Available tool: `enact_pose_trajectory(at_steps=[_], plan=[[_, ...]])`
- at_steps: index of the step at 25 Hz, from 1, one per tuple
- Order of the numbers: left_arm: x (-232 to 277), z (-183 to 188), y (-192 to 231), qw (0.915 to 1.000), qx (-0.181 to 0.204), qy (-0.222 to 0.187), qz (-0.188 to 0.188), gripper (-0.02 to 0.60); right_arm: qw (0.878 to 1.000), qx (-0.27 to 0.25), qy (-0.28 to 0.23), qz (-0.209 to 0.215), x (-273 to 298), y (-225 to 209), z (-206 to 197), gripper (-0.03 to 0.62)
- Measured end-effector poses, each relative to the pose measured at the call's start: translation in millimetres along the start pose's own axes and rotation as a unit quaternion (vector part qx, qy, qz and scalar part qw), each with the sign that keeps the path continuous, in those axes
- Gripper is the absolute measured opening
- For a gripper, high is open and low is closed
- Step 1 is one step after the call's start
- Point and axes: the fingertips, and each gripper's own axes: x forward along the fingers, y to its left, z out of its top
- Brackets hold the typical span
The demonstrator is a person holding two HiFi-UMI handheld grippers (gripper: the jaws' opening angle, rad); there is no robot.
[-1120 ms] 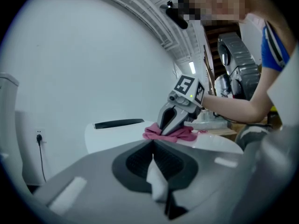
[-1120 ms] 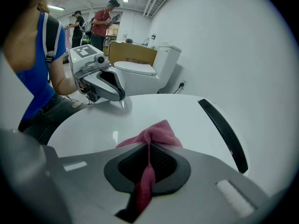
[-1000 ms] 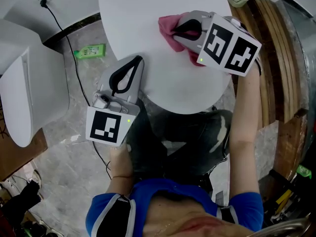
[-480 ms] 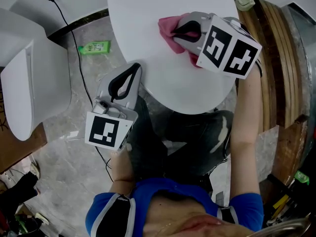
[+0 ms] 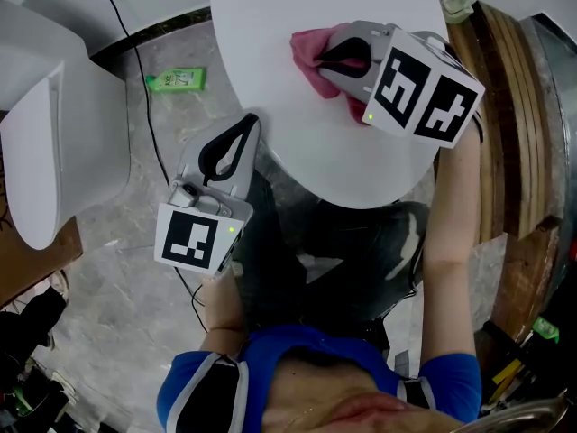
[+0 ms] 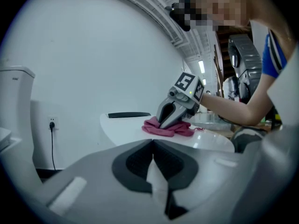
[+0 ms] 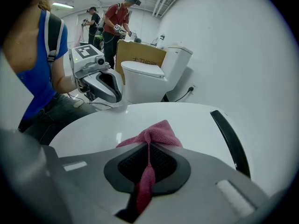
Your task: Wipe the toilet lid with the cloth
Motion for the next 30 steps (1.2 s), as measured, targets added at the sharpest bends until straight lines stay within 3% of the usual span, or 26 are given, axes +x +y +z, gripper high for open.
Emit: enact_pose_trajectory(at_steps=[30], plan=[[-19.7, -11.6, 22.3, 0.9995, -0.024, -0.002, 0.021, 0.003, 0.997, -0.051, -0.012, 0.051, 34.5, 14.1, 58.0, 0.011]])
